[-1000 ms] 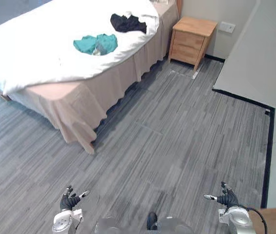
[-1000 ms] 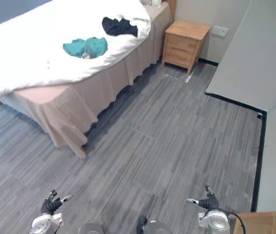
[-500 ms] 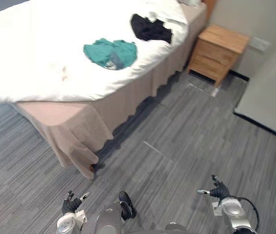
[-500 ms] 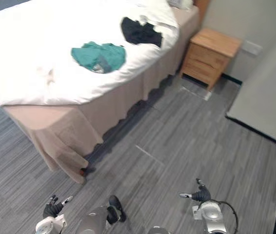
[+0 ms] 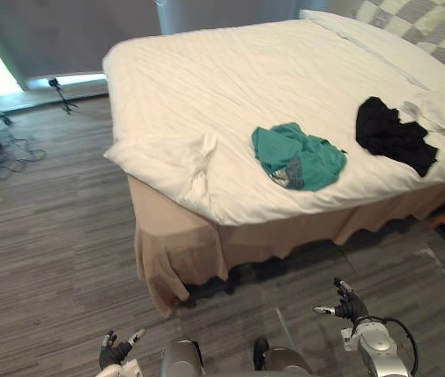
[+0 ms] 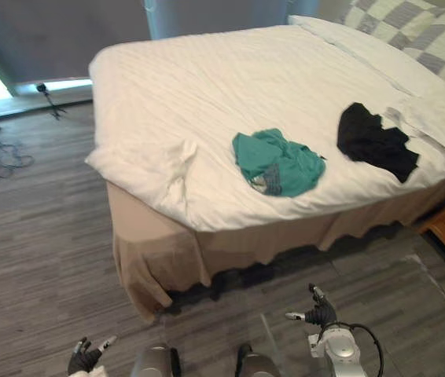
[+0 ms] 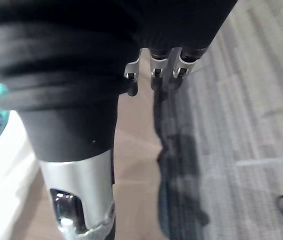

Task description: Tidy the bed and pick cloth on bed and put in laundry

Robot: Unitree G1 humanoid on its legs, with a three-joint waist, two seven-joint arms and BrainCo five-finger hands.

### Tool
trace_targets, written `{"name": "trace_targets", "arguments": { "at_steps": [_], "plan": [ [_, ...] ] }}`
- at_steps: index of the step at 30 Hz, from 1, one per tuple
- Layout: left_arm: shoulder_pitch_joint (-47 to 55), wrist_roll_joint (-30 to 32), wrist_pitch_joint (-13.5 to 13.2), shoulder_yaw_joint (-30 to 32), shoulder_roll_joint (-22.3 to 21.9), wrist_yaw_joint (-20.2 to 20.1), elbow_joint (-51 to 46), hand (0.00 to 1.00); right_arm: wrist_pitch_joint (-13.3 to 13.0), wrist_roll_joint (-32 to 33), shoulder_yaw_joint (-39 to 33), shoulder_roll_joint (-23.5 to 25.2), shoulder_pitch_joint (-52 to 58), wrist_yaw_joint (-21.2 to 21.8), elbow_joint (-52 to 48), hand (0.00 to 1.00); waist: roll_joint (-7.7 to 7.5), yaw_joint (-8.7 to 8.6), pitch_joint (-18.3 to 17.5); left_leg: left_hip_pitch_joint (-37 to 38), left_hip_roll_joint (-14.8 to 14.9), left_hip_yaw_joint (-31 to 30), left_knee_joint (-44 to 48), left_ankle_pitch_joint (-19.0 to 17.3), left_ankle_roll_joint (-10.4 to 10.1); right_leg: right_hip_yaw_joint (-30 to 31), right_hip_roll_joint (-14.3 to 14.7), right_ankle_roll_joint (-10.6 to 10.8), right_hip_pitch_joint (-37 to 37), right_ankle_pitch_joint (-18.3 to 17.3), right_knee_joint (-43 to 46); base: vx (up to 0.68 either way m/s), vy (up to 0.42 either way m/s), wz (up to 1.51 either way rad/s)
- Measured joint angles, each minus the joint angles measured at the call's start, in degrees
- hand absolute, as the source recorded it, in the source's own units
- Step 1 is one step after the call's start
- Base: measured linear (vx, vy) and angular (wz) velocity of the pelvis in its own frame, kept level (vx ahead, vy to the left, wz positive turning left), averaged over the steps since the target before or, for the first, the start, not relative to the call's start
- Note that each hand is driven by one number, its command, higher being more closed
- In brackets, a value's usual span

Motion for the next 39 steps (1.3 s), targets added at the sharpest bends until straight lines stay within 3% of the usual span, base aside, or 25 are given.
{"name": "trace_targets", "arguments": {
  "at_steps": [4, 5, 6, 9, 11, 12, 13, 14, 15, 18, 20, 22, 24, 27, 30, 33, 37, 39],
  "plan": [
    [-3.9, 0.3, 0.5, -0.7, 0.8, 1.5, -1.5, 0.0, 1.3, 1.8, -0.9, 0.0, -1.4, 0.3, 5.7, 0.0, -2.16, -0.5, 1.0, 2.1, -2.4, -1.1, -1.5, -1.6, 0.1, -1.2, -2.8, 3.1, -2.2, -1.9, 9.5, 0.23, 0.047, 0.25],
    [-5.3, 0.5, 1.3, -1.9, 2.0, 2.2, -1.5, 0.0, 1.2, 1.9, -1.6, 0.2, -1.7, 0.8, 8.8, 0.0, -2.67, -0.99, 1.8, 4.4, -2.6, -2.5, -2.5, -2.4, 0.2, -2.9, -4.1, 5.2, -4.3, -0.9, 18.0, 0.22, 0.032, 0.49],
    [-6.1, 0.8, 1.5, -2.4, 3.6, 2.5, -1.6, 0.0, 0.8, 1.7, -1.6, 0.7, -0.6, 1.2, 10.9, 0.0, -2.27, -1.38, 2.1, 7.3, -2.4, -4.3, -4.0, -3.2, -0.3, -4.5, -4.9, 4.5, -5.3, -3.0, 19.9, 0.26, 0.027, 0.5],
    [-6.9, 1.0, 1.5, -2.2, 7.3, 2.5, -2.3, 0.0, 0.0, 2.2, -1.6, 2.2, 1.4, 1.4, 11.0, 0.0, -2.7, -1.95, 1.8, 9.3, -1.0, -7.4, -6.5, -2.9, -2.0, -3.5, -4.6, 5.1, -6.0, -2.9, 11.2, 0.2, -0.062, 0.59],
    [-7.8, 1.0, 1.4, -1.8, 9.3, 2.5, -2.5, 0.0, -0.4, 2.7, -1.6, 3.3, 2.1, 1.4, 11.1, 0.0, -3.43, -2.44, 1.4, 9.3, -0.8, -9.2, -7.9, -2.0, -3.5, -1.1, -4.4, 4.7, -5.9, 1.9, 2.9, 0.2, -0.13, 0.64],
    [-7.8, 0.9, 1.3, -1.6, 10.4, 2.7, -2.5, 0.0, -0.3, 2.9, -1.6, 4.2, 2.4, 1.2, 11.3, 0.0, -4.45, -2.46, 0.8, 9.3, -1.2, -9.8, -8.9, -1.6, -4.4, 0.3, -4.7, 4.3, -5.8, 8.3, -2.2, 0.19, -0.16, 0.43],
    [-7.8, 0.8, 1.2, -1.3, 11.1, 3.0, -2.5, 0.0, -0.3, 3.4, -1.6, 4.8, 2.6, 1.1, 11.4, 0.0, -5.23, -2.41, 0.3, 9.4, -1.7, -10.0, -9.6, -1.3, -4.9, 0.6, -4.9, 4.2, -5.8, 12.4, -3.8, 0.24, -0.248, 0.38],
    [-7.7, -1.0, 1.1, -0.3, 11.4, 3.5, -2.5, 0.0, 0.0, 3.8, -1.6, 5.4, 2.6, 0.9, 12.9, 0.0, -6.01, -1.89, -1.0, 10.6, -2.0, -10.0, -11.9, -0.5, -6.3, -0.4, -5.2, 4.4, -4.6, 12.5, -6.6, 0.23, -0.22, 0.13],
    [-7.7, -2.6, 0.9, 0.1, 11.0, 3.5, -2.6, 0.0, 0.2, 3.7, -1.7, 5.2, 2.2, 0.8, 13.1, 0.0, -5.44, -1.52, -1.3, 11.0, -1.4, -9.9, -12.8, -0.1, -7.0, -0.6, -4.5, 4.2, -3.8, 12.5, -8.2, 0.29, -0.258, 0.01],
    [-8.2, -13.5, -1.7, 4.6, 9.4, 3.6, -3.6, 0.0, 0.8, 3.5, -2.1, 3.2, 1.8, 0.1, 13.4, 0.0, -0.75, -1.28, -2.0, 14.1, 0.9, -8.9, -17.6, 2.2, -9.4, -3.2, -1.9, 2.7, 0.1, 11.9, -13.4, 0.26, -0.233, 0.01],
    [-8.5, -17.3, -3.5, 9.1, 9.8, 3.9, -5.4, 0.0, 1.8, 3.5, -2.2, 2.7, 2.8, -0.4, 13.7, 0.0, 0.17, -1.27, -2.5, 15.6, 1.4, -7.9, -18.8, 3.3, -9.6, -3.8, -1.1, 2.7, 1.8, 11.8, -13.6, 0.07, -0.078, 0.11],
    [-8.6, -20.8, -5.3, 13.9, 11.7, 5.8, -7.6, 0.0, 2.5, 3.6, -2.2, 2.7, 3.5, -0.8, 13.7, 0.0, 0.05, -1.26, -3.0, 16.5, 1.8, -6.8, -18.9, 3.7, -9.4, -4.7, -0.8, 2.4, 3.0, 11.6, -13.8, 0.03, -0.041, 0.11],
    [-9.1, -22.6, -7.7, 20.8, 17.3, 9.4, -10.5, 0.0, 3.5, 3.7, -2.1, 3.8, 4.9, -2.1, 13.5, 0.0, -1.42, -0.91, -4.1, 16.9, 2.0, -5.6, -19.9, 3.7, -9.4, -5.3, -0.7, 2.0, 3.1, 11.4, -14.6, 0.0, -0.021, 0.08],
    [-8.8, -18.2, -9.9, 25.8, 21.8, 13.2, -16.9, 0.0, 5.1, 3.7, -1.1, 5.9, 8.0, -3.1, 12.1, 0.0, -2.64, 0.24, -4.9, 17.3, 1.7, -3.4, -20.5, 3.7, -9.5, -5.4, -0.9, 1.9, 3.3, 11.4, -15.6, -0.04, 0.007, -0.05],
    [-8.8, -8.1, -9.9, 26.9, 25.4, 14.7, -26.4, 0.0, 6.9, 3.7, 0.7, 7.2, 10.6, -3.5, 9.6, 0.0, -3.16, 0.55, -5.9, 17.5, 1.2, -2.1, -20.8, 3.9, -9.6, -6.4, -1.6, 1.5, 4.1, 11.5, -16.7, -0.1, -0.005, -0.05],
    [-12.0, 0.8, -9.2, 21.8, 28.8, 10.3, -32.5, 0.0, 6.7, 3.7, 0.7, 6.9, 13.8, -3.5, 8.0, 0.0, -2.18, -0.49, -8.1, 17.5, 2.3, 4.5, -22.2, 4.5, -10.3, -6.8, -1.8, 1.1, 4.2, 11.6, -18.2, -0.06, -0.017, 0.16],
    [-18.4, 4.5, -7.6, 13.0, 32.4, 2.2, -35.3, 0.0, 6.2, 3.7, 0.7, 6.8, 14.5, -3.2, 8.0, 0.0, -1.26, -0.55, -8.6, 18.4, 2.2, 6.8, -23.7, 5.9, -10.6, -5.8, -1.6, 1.0, 3.9, 13.2, -19.2, -0.04, -0.013, -0.17],
    [-23.9, 7.7, -4.8, 3.2, 32.2, -2.6, -35.3, 0.0, 5.7, 3.8, 0.7, 6.9, 14.0, -2.9, 7.6, 0.0, -1.39, -1.03, -9.1, 18.5, 2.3, 8.2, -23.9, 6.3, -10.4, -4.6, -1.3, 0.8, 3.1, 13.8, -19.3, -0.01, -0.019, -0.26]
  ]
}}
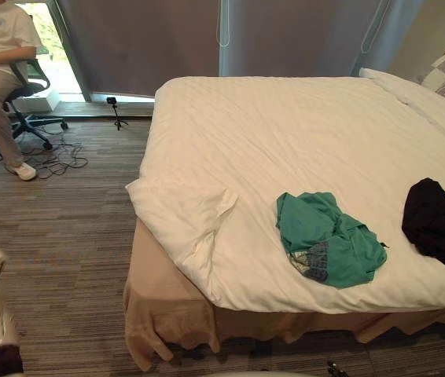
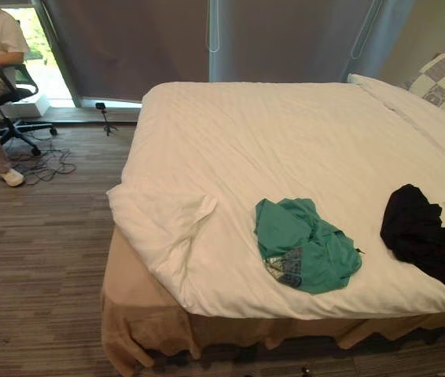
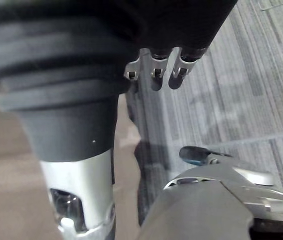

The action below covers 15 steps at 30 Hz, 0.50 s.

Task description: Tidy the bed and pick cloth on bed and put in laundry

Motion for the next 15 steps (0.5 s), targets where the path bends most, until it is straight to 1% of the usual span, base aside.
{"name": "trace_targets", "arguments": {
  "at_steps": [1, 2, 4, 5, 6, 7, 8, 9, 12, 14, 15],
  "plan": [
    [-0.8, 0.8, 0.6, -1.8, -0.3, -0.6, 0.1, 0.0, -0.2, 0.0, 0.0, 0.0, -0.3, 0.0, 0.0, 0.0, 0.03, -0.15, 0.0, 0.1, 0.0, 0.4, -0.2, 0.1, 0.0, 0.3, 0.1, 0.0, -0.2, 0.1, 0.0, -0.01, -0.014, -0.26],
    [-2.2, 2.8, 1.7, -5.5, -1.2, -1.5, 0.7, 0.0, -0.4, 0.1, 0.0, 0.1, -0.7, 0.0, 0.0, 0.0, 0.12, -0.89, 0.0, 0.3, -0.1, 0.8, -0.4, 0.4, -0.5, 0.9, 0.2, 0.0, -0.4, 0.2, 0.0, 0.01, -0.005, -0.24],
    [-4.4, 6.9, 3.9, -11.1, -3.4, -1.8, 4.7, 0.0, -0.8, 0.2, -0.1, 0.8, -0.8, 0.0, -0.3, 0.0, 0.34, -2.1, 0.3, 2.2, -0.3, 2.7, -1.4, 0.7, -0.7, 2.0, 0.5, 0.1, 0.0, 0.2, 0.0, 0.02, 0.001, -0.34],
    [-5.2, 7.8, 4.4, -12.2, -4.0, -1.8, 5.9, 0.0, -0.9, 0.3, -0.1, 1.1, -0.8, -0.1, -0.3, 0.0, 0.33, -2.41, 0.4, 2.6, -0.3, 3.1, -1.5, 0.7, -0.8, 2.4, 0.6, 0.1, 0.0, 0.2, 0.0, 0.02, 0.004, -0.38],
    [-6.9, 9.6, 5.5, -14.2, -4.9, -1.7, 8.4, 0.0, -0.9, 0.6, 0.0, 1.9, -0.7, -0.2, -0.3, 0.0, 0.3, -2.86, 0.4, 2.9, -0.4, 3.8, -1.6, 0.7, -0.8, 3.0, 0.7, 0.1, -0.2, 0.2, 0.0, 0.02, -0.001, -0.23],
    [-8.4, 10.9, 6.2, -15.9, -5.6, -1.6, 10.4, 0.0, -0.9, 0.9, 0.0, 2.6, -0.6, -0.2, -0.3, 0.0, 0.29, -3.51, 0.4, 2.9, -0.4, 4.1, -1.6, 0.7, -0.8, 3.1, 0.7, 0.1, -0.3, 0.2, 0.0, 0.02, -0.004, -0.18],
    [-9.0, 11.2, 6.4, -16.5, -6.0, -1.6, 11.3, 0.0, -0.9, 1.3, -0.1, 2.7, -0.2, -0.2, -0.4, 0.0, 0.31, -3.81, 0.4, 2.9, -0.5, 4.3, -1.6, 0.7, -0.8, 3.2, 0.7, 0.1, -0.4, 0.2, 0.0, 0.02, -0.012, -0.14],
    [-10.0, 11.8, 7.3, -17.5, -6.5, -1.4, 12.5, 0.0, -0.9, 1.4, 0.0, 2.6, -0.3, -0.3, -0.4, 0.0, 0.34, -4.45, 0.5, 2.9, -0.6, 5.1, -1.6, 0.7, -0.8, 3.6, 0.7, 0.1, -0.8, 0.2, 0.0, 0.03, -0.014, -0.16],
    [-12.3, 14.2, 9.2, -19.6, -8.0, 0.0, 15.5, 0.0, -0.9, 2.4, 0.0, 2.6, -0.3, -0.4, -0.4, 0.0, 0.55, -4.94, 0.6, 3.2, -0.5, 5.8, -1.5, 0.7, -0.8, 4.2, 0.9, 0.1, -1.1, 0.2, 0.0, 0.01, -0.018, -0.12],
    [-13.8, 16.3, 11.5, -20.9, -9.4, 0.8, 18.0, 0.0, -0.9, 2.4, 0.1, 2.4, -0.6, -0.4, -0.4, 0.0, 0.96, -5.41, 1.0, 3.2, -0.4, 6.6, -1.3, 0.7, -0.8, 4.6, 1.0, 0.1, -1.4, 0.2, 0.1, -0.03, -0.036, -0.14],
    [-15.5, 17.6, 13.4, -21.6, -10.5, 1.0, 19.9, 0.0, -0.9, 2.4, 0.6, 1.9, -1.3, -0.3, -0.5, 0.0, 1.11, -5.61, 2.1, 2.4, -0.2, 6.9, -0.7, 0.5, -1.0, 5.1, 1.1, 0.2, -2.8, 0.2, 1.0, -0.14, -0.052, -0.17]
  ]
}}
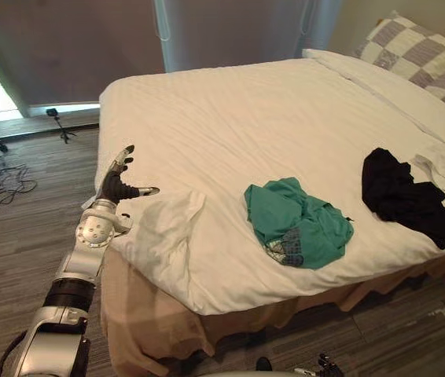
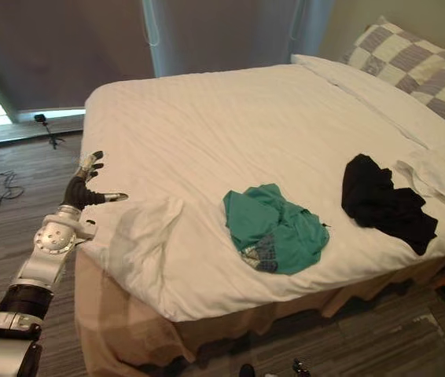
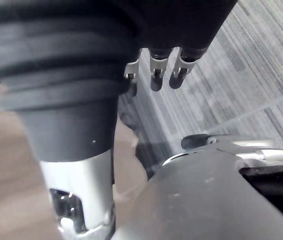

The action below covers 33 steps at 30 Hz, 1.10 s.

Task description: Tidy the bed and pick cloth on bed and put in laundry

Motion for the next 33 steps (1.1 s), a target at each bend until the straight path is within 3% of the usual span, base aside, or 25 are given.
{"name": "trace_targets", "arguments": {
  "at_steps": [4, 5, 8, 10, 11, 12, 15, 18, 24, 28, 30, 33],
  "plan": [
    [-7.2, 2.2, 5.2, -1.5, -0.9, 1.1, 5.7, 0.0, 0.1, 0.2, 1.4, -0.4, -3.9, 0.2, -0.6, 0.0, -0.86, -0.63, 5.3, -5.5, 0.7, -0.1, 3.5, -0.6, 0.4, 1.2, -0.3, -0.3, -5.5, 0.6, 2.0, -0.15, -0.072, -0.09],
    [-9.1, 2.8, 7.6, -1.7, -0.9, 1.6, 7.9, 0.0, 0.0, 0.4, 1.9, -0.4, -5.2, 0.2, -1.5, 0.0, -1.17, -1.3, 7.8, -6.7, 1.0, -0.1, 4.3, -0.5, 0.5, 1.9, -0.1, -0.5, -6.5, 1.3, 1.9, -0.15, -0.101, -0.13],
    [-12.1, 5.0, 10.4, -2.5, -0.9, 1.8, 11.6, 0.0, 0.0, 1.4, 3.0, -0.6, -7.2, 0.1, -1.6, 0.0, -1.63, -2.16, 10.9, -9.0, 1.4, -0.2, 5.4, -0.5, 0.6, 2.3, 0.1, -0.8, -8.2, 2.0, 1.9, -0.08, -0.061, -0.08],
    [-14.7, 7.4, 11.0, -2.9, -0.9, 2.0, 13.1, 0.0, 0.0, 2.6, 4.0, -1.0, -8.7, -0.1, -1.7, 0.0, -2.12, -2.22, 12.7, -10.9, 1.5, -0.2, 6.1, -0.5, 0.7, 2.4, 0.1, -0.8, -9.9, 2.5, 1.9, -0.08, -0.059, 0.03],
    [-16.9, 10.3, 11.4, -3.8, -0.8, 1.9, 13.7, 1.0, 0.0, 2.8, 4.5, -1.1, -9.8, -0.3, -1.7, 0.0, -2.48, -2.17, 13.8, -12.6, 1.7, -0.5, 6.8, -0.4, 0.9, 2.4, 0.0, -0.7, -11.4, 3.0, 1.8, -0.08, -0.063, 0.17],
    [-19.9, 15.1, 12.1, -4.6, -0.6, 0.9, 13.8, 1.0, 0.0, 4.6, 5.2, -1.3, -11.3, -0.3, -2.2, 0.0, -2.63, -2.16, 15.5, -14.4, 1.8, -0.9, 7.3, -0.1, 1.3, 2.4, -0.1, -0.7, -12.8, 3.6, 1.8, -0.05, -0.046, 0.17],
    [-23.0, 21.3, 14.4, -6.7, 0.0, -3.2, 14.1, 1.0, 0.0, 5.7, 6.2, -1.8, -12.6, -0.3, -5.0, 0.0, -2.51, -1.83, 16.9, -15.7, 2.1, -1.0, 7.8, 0.0, 1.4, 2.5, 0.0, -0.6, -13.7, 3.9, 1.8, -0.03, -0.034, 0.06],
    [-23.9, 23.6, 15.7, -7.8, 0.4, -5.4, 14.4, 1.0, 0.0, 6.7, 6.5, -2.3, -13.3, -0.3, -5.9, 0.0, -2.65, -1.79, 17.2, -16.1, 2.1, -1.1, 7.4, -0.1, 1.5, 2.6, 0.0, -0.6, -13.7, 3.9, 1.8, -0.01, -0.009, 0.0],
    [-24.5, 24.6, 14.9, -8.8, 2.1, -5.4, 14.4, 1.0, 0.1, 6.8, 8.1, -3.2, -13.5, -0.3, -5.7, 0.0, -2.6, -1.74, 17.2, -16.1, 1.2, -1.6, 5.4, 0.6, 1.9, 2.6, -0.2, -0.6, -14.5, 3.8, 1.9, -0.01, -0.006, 0.01],
    [-22.7, 22.0, 12.6, -9.3, 2.7, -3.5, 14.5, 1.0, 0.0, 6.7, 7.9, -4.8, -14.5, -0.5, -3.7, 0.0, -2.4, -1.75, 17.2, -14.0, 0.5, -1.5, 4.3, 1.5, 1.7, 2.0, -0.6, -0.1, -13.0, 3.5, 1.9, 0.02, 0.007, 0.04],
    [-19.6, 18.7, 10.2, -9.0, 2.8, -2.0, 14.1, 1.0, 0.4, 6.7, 7.7, -5.9, -14.5, -0.6, -3.0, 0.0, -1.87, -1.77, 17.2, -12.8, 0.5, -1.8, 4.3, 1.3, 1.6, 0.9, -0.8, 0.4, -11.2, 3.0, 2.0, 0.01, 0.015, 0.12],
    [-10.6, 13.8, 7.0, -5.4, 2.5, -0.4, 8.8, 1.0, 3.5, 7.5, 3.8, -6.8, -14.4, -1.5, -2.4, 0.0, -1.03, -1.42, 16.7, -11.3, 0.5, -3.4, 4.4, 0.9, 1.7, -1.2, -1.3, 0.7, -8.5, 1.8, 2.1, 0.03, 0.011, 0.27]
  ]
}}
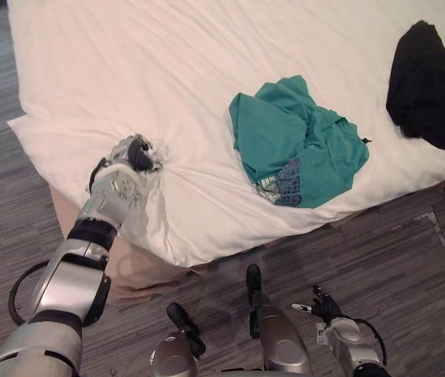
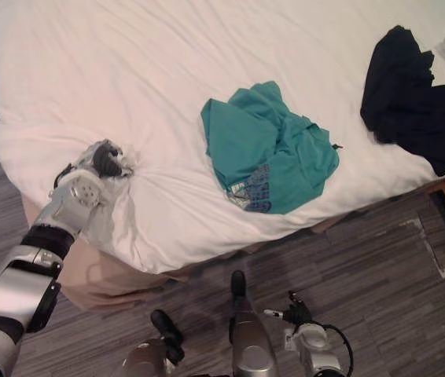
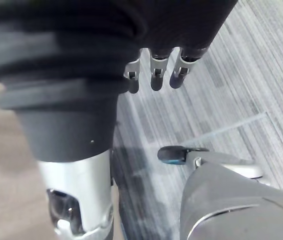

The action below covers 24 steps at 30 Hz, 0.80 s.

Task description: Tidy the bed and pick cloth on bed and put in laundry

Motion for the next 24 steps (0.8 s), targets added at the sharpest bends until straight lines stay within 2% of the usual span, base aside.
{"name": "trace_targets", "arguments": {
  "at_steps": [3, 4, 7, 9, 10, 11, 13, 15, 17, 19, 21, 24],
  "plan": [
    [8.3, -3.1, -1.7, 4.9, -1.6, 2.0, -3.2, 1.0, 2.5, 2.3, -4.6, -0.5, 0.7, -0.2, 1.2, 0.0, 0.99, 1.56, -0.6, 1.6, 0.1, -0.6, 0.2, -0.5, -0.1, -1.0, -0.2, -0.2, 1.3, -1.7, 1.6, 0.03, 0.003, 0.16],
    [12.2, -4.8, -1.9, 8.0, -3.1, 3.2, -4.3, 0.0, 3.5, 4.3, -6.8, -0.9, 2.0, -0.1, 1.2, 0.0, 1.8, 2.22, -1.5, 1.8, 0.2, -1.6, 0.6, -0.9, -0.2, -1.8, -0.3, -0.4, 1.6, -2.7, 2.6, 0.06, -0.002, 0.31],
    [22.5, -7.4, -1.9, 17.4, -5.1, 5.6, -4.3, 0.0, 5.3, 7.5, -11.7, -1.7, 4.3, 0.0, 1.4, 0.0, 3.28, 2.9, -4.1, 2.3, 0.5, -3.0, 0.9, -1.3, -0.3, -3.0, -0.5, -0.3, 2.0, -4.6, 4.6, 0.08, -0.003, 0.23],
    [29.3, -8.8, -0.9, 25.8, -6.1, 5.5, -1.1, 0.0, 6.3, 8.9, -15.8, -1.7, 5.6, -0.1, 1.6, 0.0, 3.87, 3.33, -4.7, 4.0, 0.7, -3.1, 0.9, -1.4, -0.5, -3.5, -0.5, -0.5, 3.6, -5.8, 5.3, 0.06, 0.0, 0.12],
    [34.7, -10.8, 0.4, 33.1, -7.3, 5.4, 3.7, 0.0, 6.7, 9.5, -19.1, -1.7, 7.4, -0.1, 2.0, 0.0, 4.24, 3.7, -5.9, 4.3, 0.7, -3.3, 0.9, -1.8, -0.5, -4.0, -0.5, -0.5, 4.3, -6.8, 5.8, 0.09, 0.008, 0.19],
    [39.6, -12.6, 2.2, 40.9, -9.1, 5.5, 8.2, 0.0, 7.0, 10.9, -22.7, -1.6, 9.2, -0.3, 3.4, 0.0, 4.22, 4.34, -7.2, 5.0, 0.6, -3.5, 0.8, -1.9, -0.5, -4.6, -0.5, -0.3, 5.0, -7.3, 5.9, 0.1, 0.009, 0.21],
    [44.0, -14.9, 3.3, 48.8, -11.6, 5.6, 11.6, 0.0, 7.9, 11.4, -26.8, -1.5, 11.3, -0.6, 5.2, 0.0, 3.67, 5.43, -8.2, 5.4, 0.5, -4.1, 0.8, -1.9, -0.5, -5.5, -0.8, -0.1, 5.8, -8.0, 6.1, 0.08, 0.01, 0.28],
    [48.8, -15.9, 4.8, 56.8, -14.5, 7.1, 14.3, 0.0, 9.1, 11.7, -32.9, -0.9, 12.6, -1.4, 6.5, 0.0, 2.97, 5.72, -9.6, 5.9, 0.2, -5.2, 0.3, -2.0, -0.4, -6.4, -1.1, -0.1, 7.3, -8.5, 5.6, 0.03, 0.017, 0.42],
    [51.1, -15.5, 4.8, 60.1, -16.2, 8.6, 14.7, 0.0, 9.2, 13.2, -37.0, 0.0, 12.6, -1.7, 6.4, 0.0, 2.61, 5.86, -10.9, 5.9, 0.1, -5.4, -0.2, -2.1, -0.4, -6.8, -1.1, -0.1, 7.4, -8.5, 5.1, -0.01, 0.009, 0.19],
    [51.3, -14.2, 4.7, 60.4, -17.7, 10.1, 14.7, 0.0, 9.6, 15.1, -39.6, 0.6, 12.5, -2.5, 6.4, 0.0, 2.54, 6.16, -11.6, 6.0, 0.1, -5.5, -0.2, -2.1, -0.4, -6.9, -1.1, -0.2, 7.8, -8.2, 4.2, -0.02, -0.009, -0.01],
    [50.4, -9.8, 1.7, 58.3, -20.2, 10.5, 14.6, 0.0, 9.8, 18.5, -42.9, 0.9, 12.3, -5.2, 6.0, 0.0, 2.69, 6.17, -13.3, 6.0, 0.2, -4.4, -0.4, -2.1, -0.4, -6.1, -0.9, -0.3, 8.3, -7.0, 2.6, 0.01, -0.015, -0.22],
    [48.3, -9.2, -3.3, 49.5, -23.1, 8.9, 13.4, 0.0, 9.8, 20.5, -47.1, 0.6, 11.9, -10.1, 5.0, 0.0, 2.37, 6.12, -14.3, 6.2, 0.2, -3.1, -0.9, -2.0, -0.4, -5.3, -0.6, -0.4, 8.2, -5.9, 1.7, -0.03, -0.009, -0.25]
  ]
}}
